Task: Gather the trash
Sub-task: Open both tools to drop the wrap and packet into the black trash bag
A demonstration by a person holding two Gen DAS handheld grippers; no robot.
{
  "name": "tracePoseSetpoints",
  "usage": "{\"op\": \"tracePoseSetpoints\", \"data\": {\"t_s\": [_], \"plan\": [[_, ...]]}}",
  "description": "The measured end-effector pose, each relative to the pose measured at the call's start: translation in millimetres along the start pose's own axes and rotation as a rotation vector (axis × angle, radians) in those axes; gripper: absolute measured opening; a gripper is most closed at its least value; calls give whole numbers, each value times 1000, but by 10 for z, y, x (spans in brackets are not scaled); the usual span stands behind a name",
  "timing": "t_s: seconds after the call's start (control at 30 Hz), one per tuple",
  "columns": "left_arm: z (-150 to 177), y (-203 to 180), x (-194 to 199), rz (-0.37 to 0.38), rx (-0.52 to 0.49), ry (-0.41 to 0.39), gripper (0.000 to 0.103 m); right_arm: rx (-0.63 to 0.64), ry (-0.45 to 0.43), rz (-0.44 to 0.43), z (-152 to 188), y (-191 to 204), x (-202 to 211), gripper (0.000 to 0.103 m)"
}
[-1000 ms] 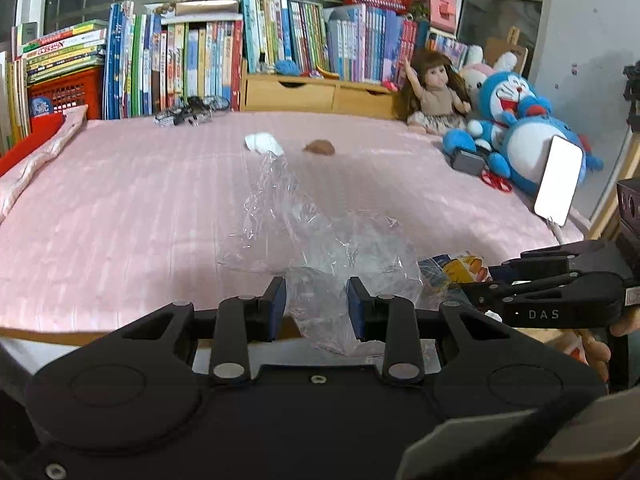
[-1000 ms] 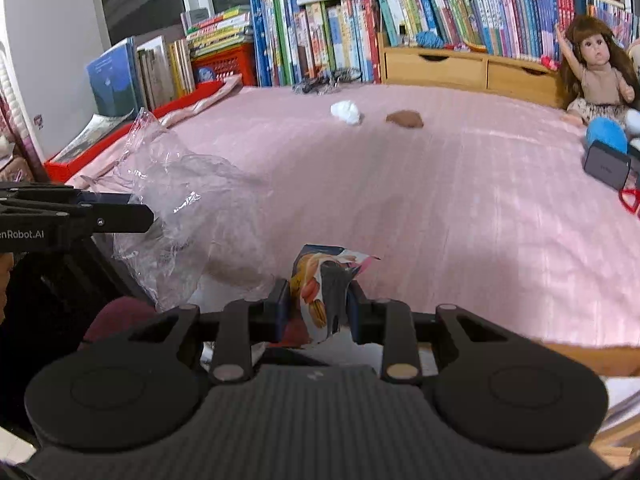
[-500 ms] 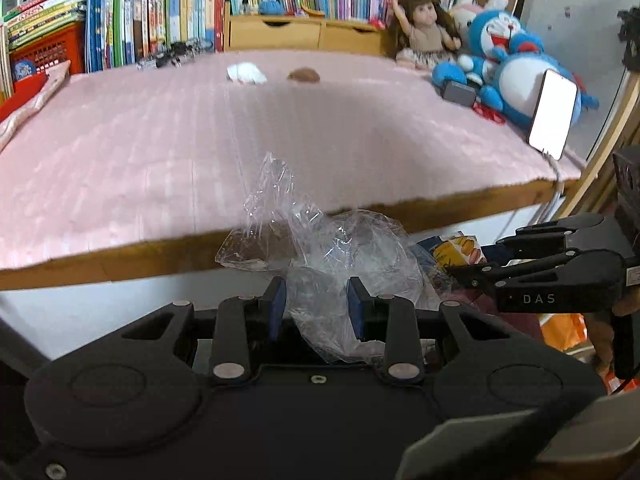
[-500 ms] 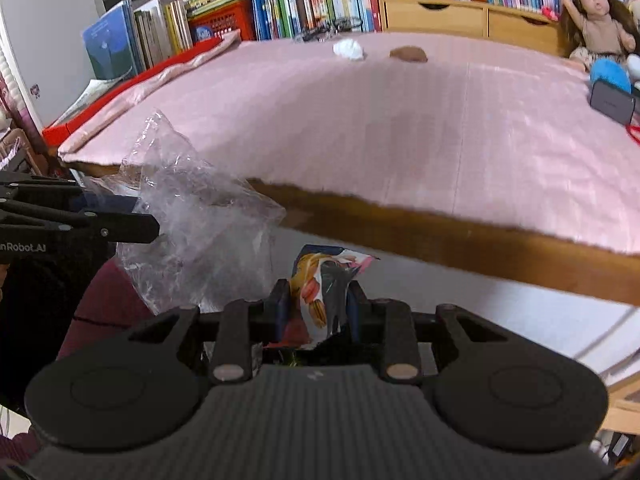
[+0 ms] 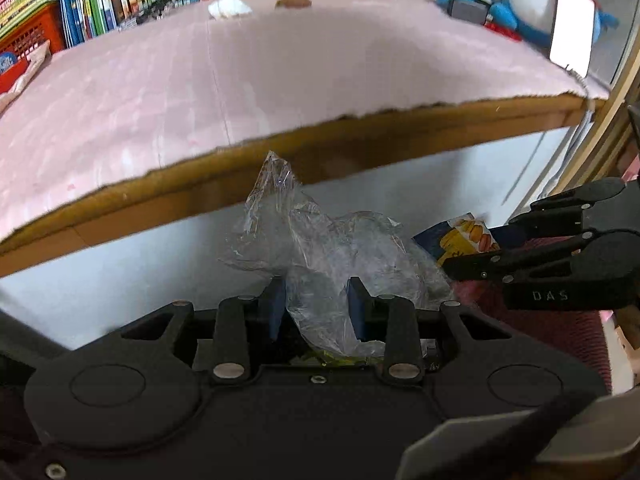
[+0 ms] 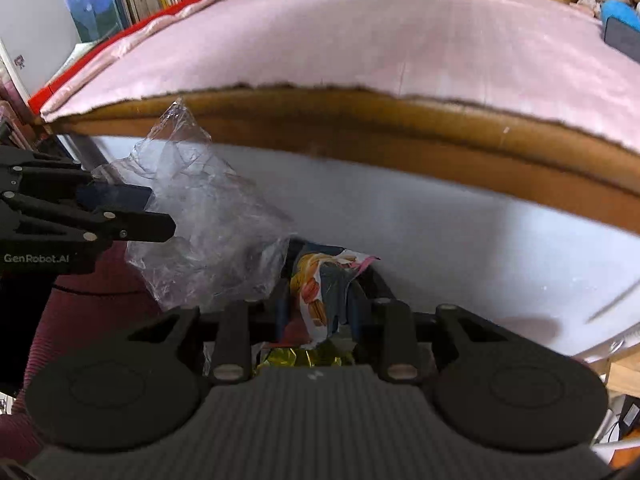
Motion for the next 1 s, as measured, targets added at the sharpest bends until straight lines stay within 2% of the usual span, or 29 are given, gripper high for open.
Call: {"op": "tracePoseSetpoints", "data": {"t_s": [0.37,0.57,1.0], "plan": [[347,80,-463,-55,6,113,32,-30,76,8,292,8,-393,35],[476,103,-639,-81,4,158,32,-45,109,11,345,-1,-540,32],[496,63,-727,-85,-14,194,37,-71,138,2,318,42,-653,33]]}}
Point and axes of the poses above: each gripper's, at about its wrist camera, not at the fingertips, and x roughly against the way its jaws point, y to its left, z to its underside, the point moved 10 cm from there along -x, roughly the way its jaws point, and after that the axes turned 10 degrees about -y, right-handed, at the moved point
